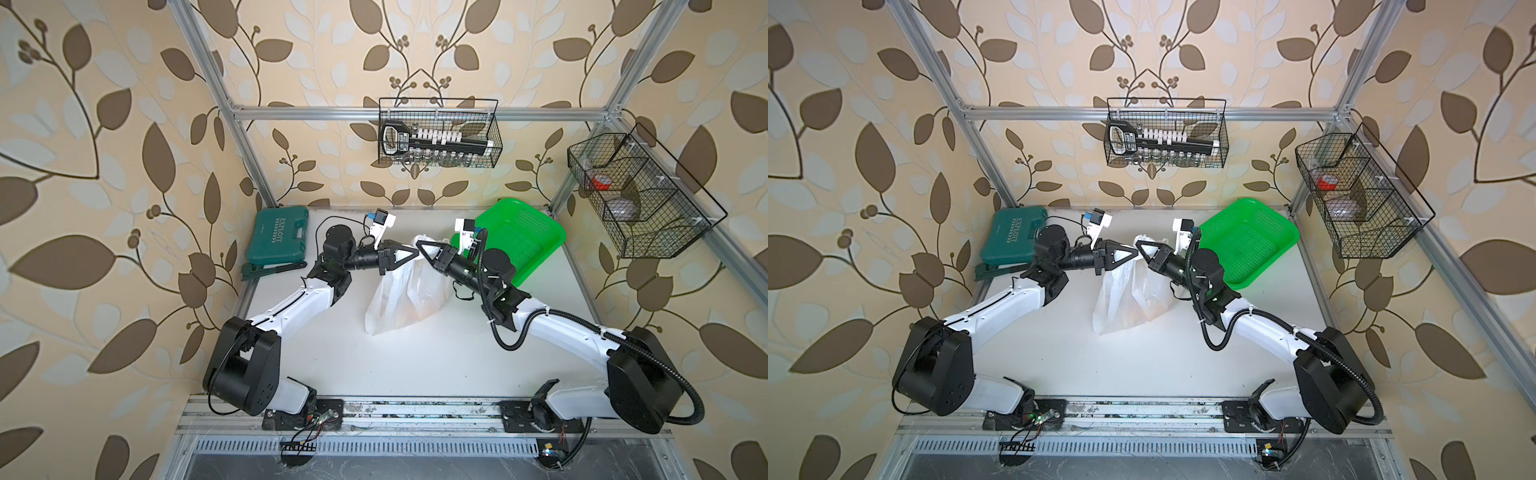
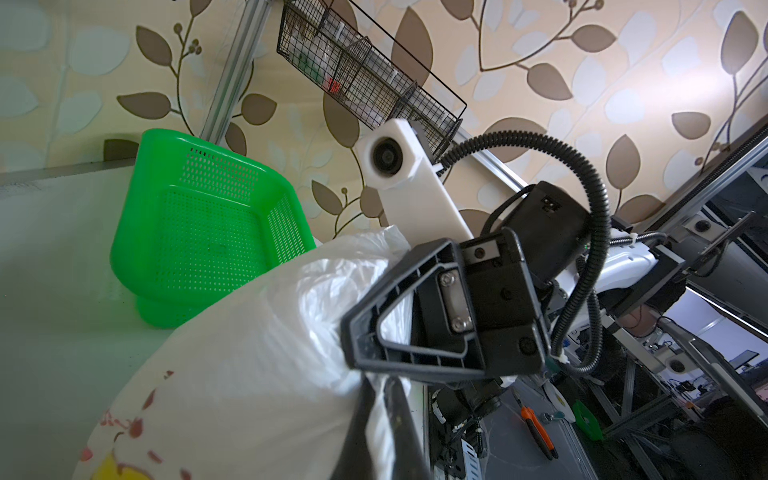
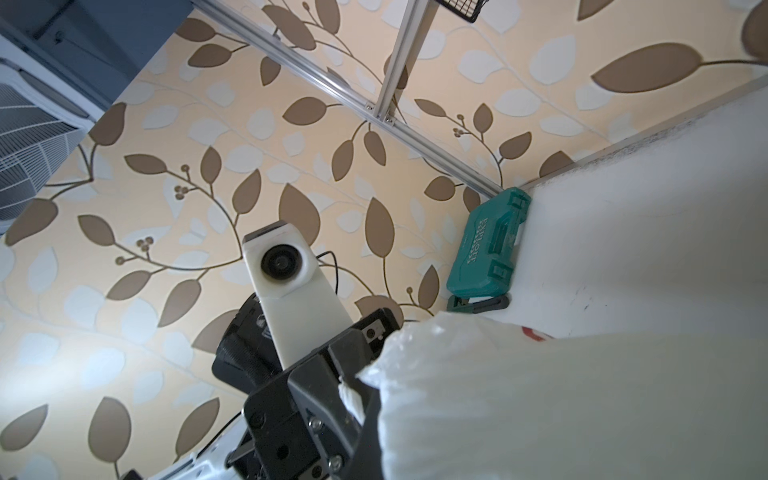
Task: Place the pears into plastic bags & tie knots
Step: Tie the plastic bag at the center of the board.
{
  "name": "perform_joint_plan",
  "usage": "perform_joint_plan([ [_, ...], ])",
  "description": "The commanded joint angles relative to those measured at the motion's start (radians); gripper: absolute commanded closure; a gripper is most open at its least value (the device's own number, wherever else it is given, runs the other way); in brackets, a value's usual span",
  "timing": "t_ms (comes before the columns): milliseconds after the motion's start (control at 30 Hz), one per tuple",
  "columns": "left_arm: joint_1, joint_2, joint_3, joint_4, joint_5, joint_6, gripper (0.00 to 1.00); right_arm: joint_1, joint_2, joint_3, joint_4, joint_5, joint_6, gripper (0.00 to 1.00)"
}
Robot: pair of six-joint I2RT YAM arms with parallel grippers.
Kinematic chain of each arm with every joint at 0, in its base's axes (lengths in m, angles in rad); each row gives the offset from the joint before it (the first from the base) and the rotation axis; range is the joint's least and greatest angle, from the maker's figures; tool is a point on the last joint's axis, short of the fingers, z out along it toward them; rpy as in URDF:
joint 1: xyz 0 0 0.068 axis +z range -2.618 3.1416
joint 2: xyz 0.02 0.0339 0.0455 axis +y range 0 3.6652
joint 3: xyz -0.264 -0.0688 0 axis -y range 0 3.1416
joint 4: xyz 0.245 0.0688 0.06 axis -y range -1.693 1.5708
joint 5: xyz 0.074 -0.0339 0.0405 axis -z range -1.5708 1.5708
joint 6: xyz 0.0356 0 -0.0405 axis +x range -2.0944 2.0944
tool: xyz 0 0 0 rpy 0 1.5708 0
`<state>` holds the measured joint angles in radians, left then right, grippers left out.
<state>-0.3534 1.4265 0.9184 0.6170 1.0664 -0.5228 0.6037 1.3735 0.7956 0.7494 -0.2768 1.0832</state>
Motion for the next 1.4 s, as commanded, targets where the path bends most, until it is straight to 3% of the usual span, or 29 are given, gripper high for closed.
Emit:
perform_joint_plan([
  [0, 0.004, -0.065, -0.002, 0.008, 0.006, 0.024, 0.89, -0.075, 0.0, -0.047, 0.206, -0.151, -0.019, 1.0],
  [67, 0.004, -0.084, -0.008, -0.009, 0.004, 0.025, 0.71, -0.13, 0.007, -0.07, 0.257, -0.266, -0.03, 1.0],
  [200, 0.005, -0.15, -0.017, -0.081, -0.049, 0.071, 0.52, -0.226, 0.035, -0.1, 0.355, -0.453, -0.012, 1.0],
  [333, 0.017, -0.189, -0.009, -0.091, -0.144, 0.057, 0.4, -0.252, 0.096, -0.08, 0.447, -0.617, 0.018, 1.0],
  [433, 0.021, -0.185, 0.028, -0.116, -0.165, 0.051, 0.36, -0.251, 0.123, -0.053, 0.457, -0.703, 0.011, 1.0],
  [733, 0.011, -0.07, 0.095, -0.032, -0.024, -0.077, 0.4, -0.251, 0.106, 0.018, 0.335, -0.829, -0.08, 1.0],
  [933, -0.043, -0.041, 0.104, -0.005, -0.01, -0.095, 0.45, -0.249, 0.082, 0.048, 0.201, -0.841, -0.172, 1.0],
  [1200, -0.082, -0.015, 0.097, -0.008, -0.015, -0.085, 0.51, -0.249, 0.094, 0.054, 0.194, -0.831, -0.175, 1.0],
  [1367, -0.087, -0.002, 0.098, -0.021, -0.049, -0.067, 0.49, -0.25, 0.091, 0.049, 0.197, -0.831, -0.177, 1.0],
])
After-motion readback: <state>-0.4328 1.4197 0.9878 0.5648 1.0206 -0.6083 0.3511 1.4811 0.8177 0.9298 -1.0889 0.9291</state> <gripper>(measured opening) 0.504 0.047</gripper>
